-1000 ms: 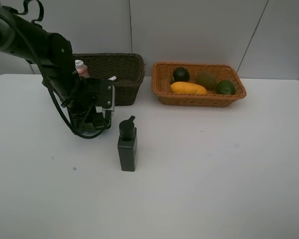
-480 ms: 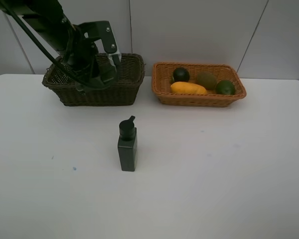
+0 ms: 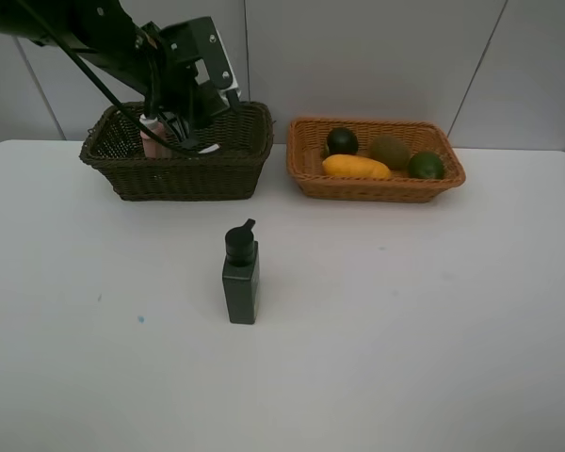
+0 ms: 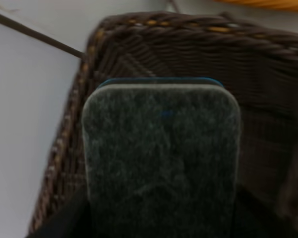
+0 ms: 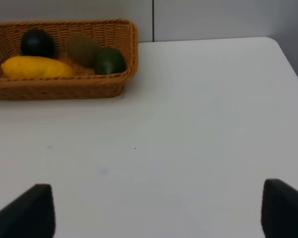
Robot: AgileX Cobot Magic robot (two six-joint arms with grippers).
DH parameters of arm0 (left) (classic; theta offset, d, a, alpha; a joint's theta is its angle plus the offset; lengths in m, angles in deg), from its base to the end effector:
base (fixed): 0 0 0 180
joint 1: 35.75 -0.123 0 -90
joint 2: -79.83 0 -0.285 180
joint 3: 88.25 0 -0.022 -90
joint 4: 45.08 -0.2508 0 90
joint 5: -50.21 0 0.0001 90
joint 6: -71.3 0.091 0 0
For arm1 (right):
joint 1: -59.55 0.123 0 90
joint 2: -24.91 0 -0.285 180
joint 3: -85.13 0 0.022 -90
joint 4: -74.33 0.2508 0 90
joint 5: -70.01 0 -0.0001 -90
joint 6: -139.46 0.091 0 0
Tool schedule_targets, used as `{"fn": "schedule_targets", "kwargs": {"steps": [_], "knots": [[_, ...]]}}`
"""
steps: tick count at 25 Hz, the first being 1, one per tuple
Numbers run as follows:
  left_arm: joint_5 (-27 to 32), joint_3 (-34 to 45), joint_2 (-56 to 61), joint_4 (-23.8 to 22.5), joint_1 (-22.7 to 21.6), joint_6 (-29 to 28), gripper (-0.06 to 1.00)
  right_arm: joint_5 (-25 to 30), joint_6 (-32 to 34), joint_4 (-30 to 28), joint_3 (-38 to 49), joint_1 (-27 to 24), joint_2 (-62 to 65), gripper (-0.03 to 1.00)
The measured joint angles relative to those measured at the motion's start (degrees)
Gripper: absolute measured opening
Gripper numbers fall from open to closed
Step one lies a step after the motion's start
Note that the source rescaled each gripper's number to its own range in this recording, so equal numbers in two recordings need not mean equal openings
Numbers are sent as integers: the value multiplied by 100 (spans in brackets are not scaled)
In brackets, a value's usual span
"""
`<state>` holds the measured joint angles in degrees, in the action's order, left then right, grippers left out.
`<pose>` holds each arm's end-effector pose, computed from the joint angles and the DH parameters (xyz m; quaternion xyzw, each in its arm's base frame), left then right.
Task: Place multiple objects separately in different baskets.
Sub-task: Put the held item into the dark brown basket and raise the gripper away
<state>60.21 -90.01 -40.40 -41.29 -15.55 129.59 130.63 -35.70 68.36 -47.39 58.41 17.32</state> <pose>0.4179 -0.1549 0.2124 0.5487 0.7140 0.1235 0.4170 -0.0079 -0.0081 0.2831 0.0466 0.8442 -0.0348 0.5329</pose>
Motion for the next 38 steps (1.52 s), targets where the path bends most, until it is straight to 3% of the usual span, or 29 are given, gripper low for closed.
{"fn": "schedule_targets", "kwargs": {"steps": [6, 11, 19, 27, 31, 33, 35, 38], "knots": [[-1282, -2, -569, -13, -150, 0, 59, 0, 0, 0, 0, 0, 0, 100], [-1758, -2, -932, -13, -186, 0, 59, 0, 0, 0, 0, 0, 0, 100], [-2145, -2, -1029, -13, -186, 0, 59, 0, 0, 0, 0, 0, 0, 100], [-2167, -2, -1034, 39, -204, -20, 59, 0, 0, 0, 0, 0, 0, 100], [-2141, -2, -1034, 77, -204, -333, 59, 0, 0, 0, 0, 0, 0, 100], [-2141, -2, -1034, 77, -204, -532, 68, 0, 0, 0, 0, 0, 0, 100], [-2215, -2, -1034, 77, -204, -606, 87, 0, 0, 0, 0, 0, 0, 100], [-2408, -2, -1034, 82, -204, -639, 97, 0, 0, 0, 0, 0, 0, 100]]}}
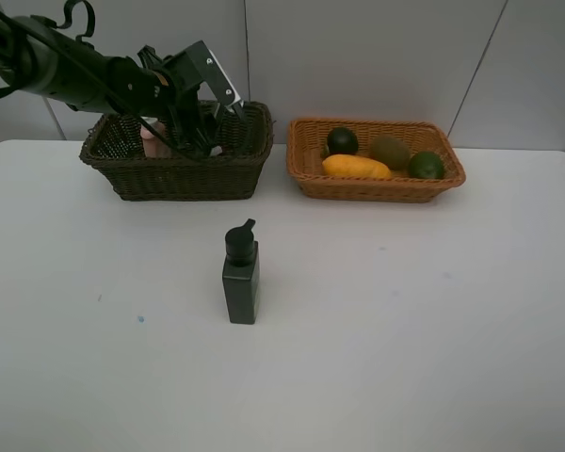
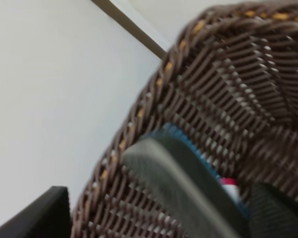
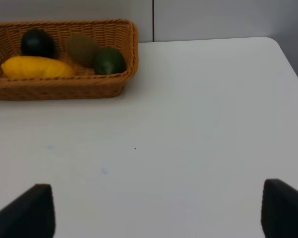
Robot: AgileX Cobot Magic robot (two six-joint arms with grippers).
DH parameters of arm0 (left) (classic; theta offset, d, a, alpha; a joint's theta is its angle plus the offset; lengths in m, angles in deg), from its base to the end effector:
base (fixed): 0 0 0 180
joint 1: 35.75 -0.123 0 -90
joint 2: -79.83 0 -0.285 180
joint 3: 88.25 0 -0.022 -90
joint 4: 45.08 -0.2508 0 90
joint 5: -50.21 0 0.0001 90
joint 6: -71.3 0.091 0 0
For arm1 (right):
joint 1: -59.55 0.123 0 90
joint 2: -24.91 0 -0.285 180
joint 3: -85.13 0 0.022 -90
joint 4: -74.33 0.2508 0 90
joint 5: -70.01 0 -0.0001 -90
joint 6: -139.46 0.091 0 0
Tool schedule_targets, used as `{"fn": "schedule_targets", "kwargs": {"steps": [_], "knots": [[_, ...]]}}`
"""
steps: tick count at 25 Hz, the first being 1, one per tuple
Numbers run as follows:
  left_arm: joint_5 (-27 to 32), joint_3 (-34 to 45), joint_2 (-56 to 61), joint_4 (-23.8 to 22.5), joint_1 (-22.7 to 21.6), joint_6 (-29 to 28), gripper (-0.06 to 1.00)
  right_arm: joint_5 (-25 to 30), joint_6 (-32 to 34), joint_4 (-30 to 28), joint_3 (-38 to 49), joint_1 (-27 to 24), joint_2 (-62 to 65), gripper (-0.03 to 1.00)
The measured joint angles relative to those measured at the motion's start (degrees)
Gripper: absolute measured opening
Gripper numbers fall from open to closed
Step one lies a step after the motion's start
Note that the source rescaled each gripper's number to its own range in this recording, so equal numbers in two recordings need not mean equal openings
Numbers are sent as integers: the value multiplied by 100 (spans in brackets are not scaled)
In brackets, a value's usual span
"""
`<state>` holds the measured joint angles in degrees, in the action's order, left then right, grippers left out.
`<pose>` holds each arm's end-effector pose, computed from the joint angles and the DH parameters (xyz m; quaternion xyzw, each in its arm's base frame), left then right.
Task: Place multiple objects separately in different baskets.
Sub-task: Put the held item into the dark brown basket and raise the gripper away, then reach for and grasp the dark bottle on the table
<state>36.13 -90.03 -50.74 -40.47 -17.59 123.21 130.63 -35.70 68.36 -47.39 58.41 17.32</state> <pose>0.4540 -0.1470 0.1613 0.4518 0.7108 0.1442 0.5195 -0.0079 -0.0081 0.2831 0.0466 0.8442 -0.0348 0.5329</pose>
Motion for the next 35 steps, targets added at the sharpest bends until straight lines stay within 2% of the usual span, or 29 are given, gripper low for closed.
{"fn": "schedule_targets", "kwargs": {"steps": [13, 23, 26, 30, 35], "knots": [[-113, 0, 0, 258, 0, -157, 100, 0, 0, 0, 0, 0, 0, 100], [-36, 0, 54, 298, 69, -910, 100, 0, 0, 0, 0, 0, 0, 100], [246, 0, 256, 331, 199, -997, 100, 0, 0, 0, 0, 0, 0, 100], [714, 0, 725, 673, 366, -1187, 100, 0, 0, 0, 0, 0, 0, 100], [1915, 0, 1310, 1036, 471, -1758, 100, 0, 0, 0, 0, 0, 0, 100]]}}
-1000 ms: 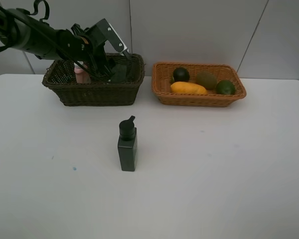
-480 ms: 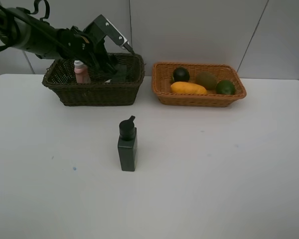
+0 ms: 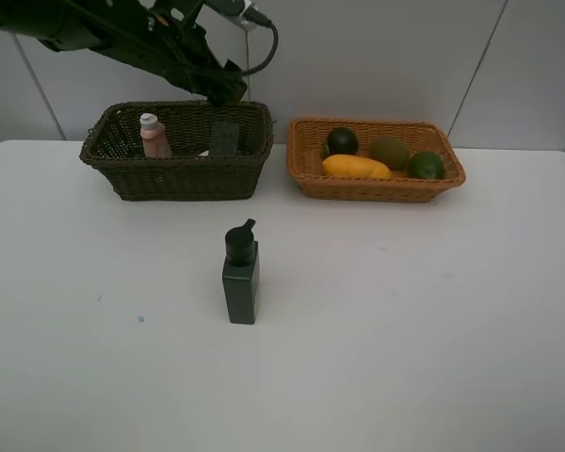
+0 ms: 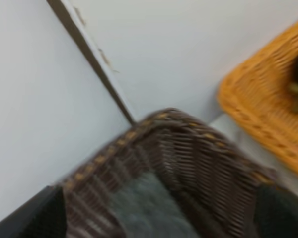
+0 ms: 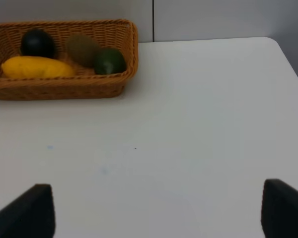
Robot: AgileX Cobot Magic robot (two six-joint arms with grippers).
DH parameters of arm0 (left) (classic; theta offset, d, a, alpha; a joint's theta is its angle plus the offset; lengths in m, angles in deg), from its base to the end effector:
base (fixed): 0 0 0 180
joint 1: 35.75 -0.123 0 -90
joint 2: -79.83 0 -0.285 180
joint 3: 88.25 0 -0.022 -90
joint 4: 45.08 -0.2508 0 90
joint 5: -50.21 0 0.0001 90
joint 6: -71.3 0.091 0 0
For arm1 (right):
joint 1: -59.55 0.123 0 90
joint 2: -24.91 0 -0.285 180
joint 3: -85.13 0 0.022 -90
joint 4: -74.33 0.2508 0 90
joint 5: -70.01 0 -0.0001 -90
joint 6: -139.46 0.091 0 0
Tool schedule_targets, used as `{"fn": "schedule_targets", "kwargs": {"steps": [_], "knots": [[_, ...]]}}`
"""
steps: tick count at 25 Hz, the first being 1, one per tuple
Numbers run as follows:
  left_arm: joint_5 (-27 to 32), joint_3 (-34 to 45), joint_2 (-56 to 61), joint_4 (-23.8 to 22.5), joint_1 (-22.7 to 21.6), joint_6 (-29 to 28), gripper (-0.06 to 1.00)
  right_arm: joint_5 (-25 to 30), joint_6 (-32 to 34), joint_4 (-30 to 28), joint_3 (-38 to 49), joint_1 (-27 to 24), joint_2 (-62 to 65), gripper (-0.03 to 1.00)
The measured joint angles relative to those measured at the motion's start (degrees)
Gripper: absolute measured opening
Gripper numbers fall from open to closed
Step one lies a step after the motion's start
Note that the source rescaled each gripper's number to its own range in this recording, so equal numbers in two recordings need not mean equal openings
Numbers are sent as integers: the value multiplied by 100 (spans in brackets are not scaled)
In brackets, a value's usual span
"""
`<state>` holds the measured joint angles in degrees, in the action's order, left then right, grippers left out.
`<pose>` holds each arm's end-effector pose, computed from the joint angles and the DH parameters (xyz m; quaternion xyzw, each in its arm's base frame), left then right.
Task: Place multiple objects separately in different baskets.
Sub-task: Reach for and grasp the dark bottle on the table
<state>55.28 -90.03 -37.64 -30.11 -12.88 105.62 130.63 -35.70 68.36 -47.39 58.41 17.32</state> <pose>0.4095 -0.1750 0.2406 0.3185 0.8080 -0.0249 0.4950 -0.0079 -0.0081 0.2831 0.0466 0.8442 -0.0348 0.5329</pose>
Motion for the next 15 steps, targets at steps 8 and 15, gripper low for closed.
{"fn": "schedule_targets", "kwargs": {"steps": [8, 15], "knots": [[2264, 0, 640, 46, 357, -1492, 100, 0, 0, 0, 0, 0, 0, 100], [3675, -18, 985, 36, 1023, -2880, 100, 0, 0, 0, 0, 0, 0, 100]]}}
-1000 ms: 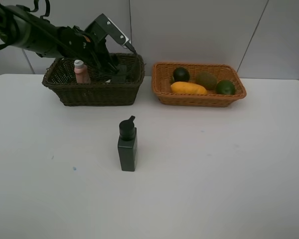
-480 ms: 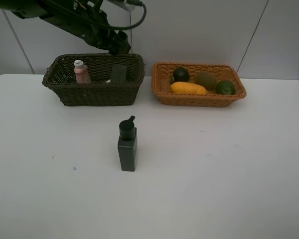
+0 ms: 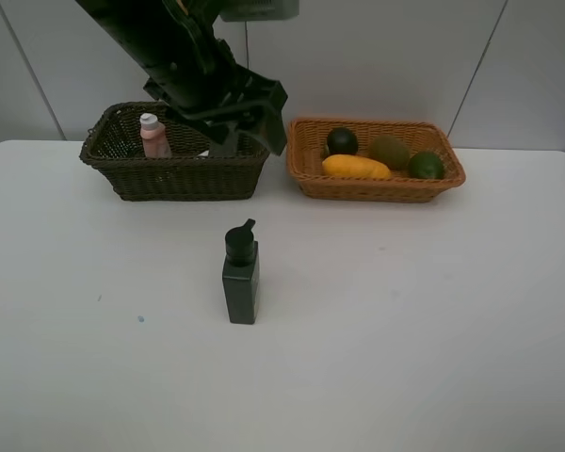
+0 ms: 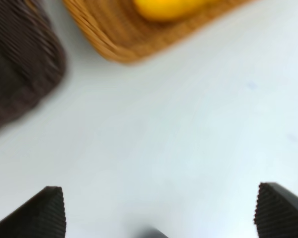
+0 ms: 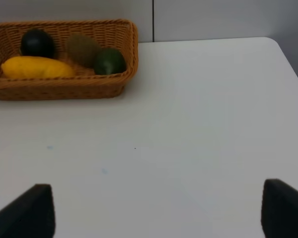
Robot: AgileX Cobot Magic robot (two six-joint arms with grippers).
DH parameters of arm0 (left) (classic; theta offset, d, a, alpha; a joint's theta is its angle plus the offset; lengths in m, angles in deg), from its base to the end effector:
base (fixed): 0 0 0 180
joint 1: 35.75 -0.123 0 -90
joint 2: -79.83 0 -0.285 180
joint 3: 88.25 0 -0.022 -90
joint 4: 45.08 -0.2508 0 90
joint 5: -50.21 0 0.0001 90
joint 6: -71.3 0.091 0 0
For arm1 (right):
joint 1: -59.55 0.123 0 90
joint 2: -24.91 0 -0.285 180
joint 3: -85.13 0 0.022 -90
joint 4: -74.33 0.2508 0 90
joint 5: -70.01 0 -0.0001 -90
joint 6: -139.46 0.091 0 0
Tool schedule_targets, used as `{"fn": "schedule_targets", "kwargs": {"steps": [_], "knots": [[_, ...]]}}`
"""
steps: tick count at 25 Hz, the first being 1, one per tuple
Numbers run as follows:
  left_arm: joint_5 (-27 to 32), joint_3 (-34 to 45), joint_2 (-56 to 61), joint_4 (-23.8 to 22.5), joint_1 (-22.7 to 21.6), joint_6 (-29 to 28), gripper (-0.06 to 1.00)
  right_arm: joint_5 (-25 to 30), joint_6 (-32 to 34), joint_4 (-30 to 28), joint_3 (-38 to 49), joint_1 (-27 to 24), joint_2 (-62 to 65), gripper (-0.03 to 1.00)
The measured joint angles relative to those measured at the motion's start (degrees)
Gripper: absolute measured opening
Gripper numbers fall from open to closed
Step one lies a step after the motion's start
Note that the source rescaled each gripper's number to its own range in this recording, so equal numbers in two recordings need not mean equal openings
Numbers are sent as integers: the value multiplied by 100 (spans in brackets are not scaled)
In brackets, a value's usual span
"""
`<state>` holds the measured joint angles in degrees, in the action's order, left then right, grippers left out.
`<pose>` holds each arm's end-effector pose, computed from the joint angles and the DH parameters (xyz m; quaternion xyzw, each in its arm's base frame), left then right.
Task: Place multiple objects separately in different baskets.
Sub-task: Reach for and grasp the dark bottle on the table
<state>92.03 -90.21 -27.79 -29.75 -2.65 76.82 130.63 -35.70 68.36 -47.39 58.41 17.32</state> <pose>0.3122 -0.2227 0.2734 0.2481 0.9212 -0.1761 0.2425 -0.0079 -0.0081 0.2831 0.0466 0.8442 -0.0348 0.5329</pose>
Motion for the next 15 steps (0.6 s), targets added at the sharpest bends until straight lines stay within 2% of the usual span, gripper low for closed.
{"fn": "schedule_targets", "kwargs": {"steps": [7, 10, 15], "knots": [[1040, 0, 28, -76, 82, -2100, 100, 0, 0, 0, 0, 0, 0, 100], [1240, 0, 28, -338, 127, -2495, 100, 0, 0, 0, 0, 0, 0, 100], [1311, -29, -114, -497, 343, -2679, 100, 0, 0, 0, 0, 0, 0, 100]]}}
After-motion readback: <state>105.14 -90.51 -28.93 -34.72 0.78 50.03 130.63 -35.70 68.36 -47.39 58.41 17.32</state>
